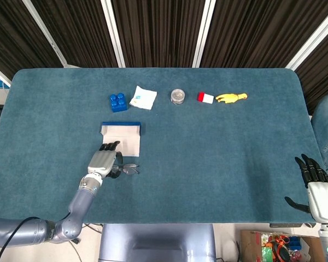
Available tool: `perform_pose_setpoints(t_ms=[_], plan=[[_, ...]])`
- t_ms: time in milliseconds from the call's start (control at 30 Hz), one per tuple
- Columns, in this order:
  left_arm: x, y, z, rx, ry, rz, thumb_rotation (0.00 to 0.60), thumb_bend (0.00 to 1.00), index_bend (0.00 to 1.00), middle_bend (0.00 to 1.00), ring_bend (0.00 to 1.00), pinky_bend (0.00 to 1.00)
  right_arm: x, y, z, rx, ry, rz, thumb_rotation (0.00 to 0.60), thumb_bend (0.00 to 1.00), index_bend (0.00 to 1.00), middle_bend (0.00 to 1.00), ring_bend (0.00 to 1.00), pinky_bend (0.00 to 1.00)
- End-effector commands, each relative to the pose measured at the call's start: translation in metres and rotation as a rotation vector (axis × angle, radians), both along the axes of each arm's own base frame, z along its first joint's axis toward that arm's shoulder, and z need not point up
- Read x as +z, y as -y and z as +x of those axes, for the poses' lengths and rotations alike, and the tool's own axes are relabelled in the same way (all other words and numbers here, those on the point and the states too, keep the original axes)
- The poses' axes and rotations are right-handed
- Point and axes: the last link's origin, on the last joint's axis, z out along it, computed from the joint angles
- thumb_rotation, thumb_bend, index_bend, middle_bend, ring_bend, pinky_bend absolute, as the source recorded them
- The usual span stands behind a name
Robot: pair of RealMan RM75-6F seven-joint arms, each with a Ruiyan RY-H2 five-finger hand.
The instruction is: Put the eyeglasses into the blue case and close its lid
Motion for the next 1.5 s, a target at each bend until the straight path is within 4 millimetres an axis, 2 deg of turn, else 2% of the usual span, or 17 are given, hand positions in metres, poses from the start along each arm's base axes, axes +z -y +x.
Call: perform_pose_setpoints(t_ms=[33, 800, 1067, 1267, 1500], plan=[[-0.002, 0.0, 0.001, -0.001, -0.002, -0.002, 0.6, 0.31, 0.48, 0.03, 0.0, 0.0, 0.0, 0.0, 0.0, 0.0, 0.0, 0.0, 0.6, 0.04, 0.0, 0.0, 0.05, 0.19], [-0.01, -0.004, -0.001, -0.003, -0.042, 0.012, 0.6, 0.34, 0.55, 0.05, 0.0, 0.0, 0.001, 0.0, -0.001, -0.02, 0.01, -0.007, 0.6, 0.04, 0.0, 0.0, 0.05, 0.19], [-0.012, -0.004, 0.001, -0.011, -0.045, 0.016, 0.6, 0.41, 0.56, 0.05, 0.0, 0.0, 0.001, 0.0, -0.001, -0.018, 0.015, -0.005, 0.6, 0.04, 0.0, 0.0, 0.05, 0.19], [-0.009, -0.006, 0.002, -0.008, -0.042, 0.031, 0.6, 0.43, 0.57, 0.06, 0.0, 0.0, 0.001, 0.0, -0.001, -0.016, 0.02, -0.003, 0.6, 0.04, 0.0, 0.0, 0.05, 0.19], [0.001, -0.018, 0.009, 0.0, -0.039, 0.08, 0.6, 0.43, 0.58, 0.06, 0.0, 0.0, 0.001, 0.0, -0.001, -0.02, 0.027, 0.0, 0.6, 0.04, 0.0, 0.0, 0.05, 0.19]])
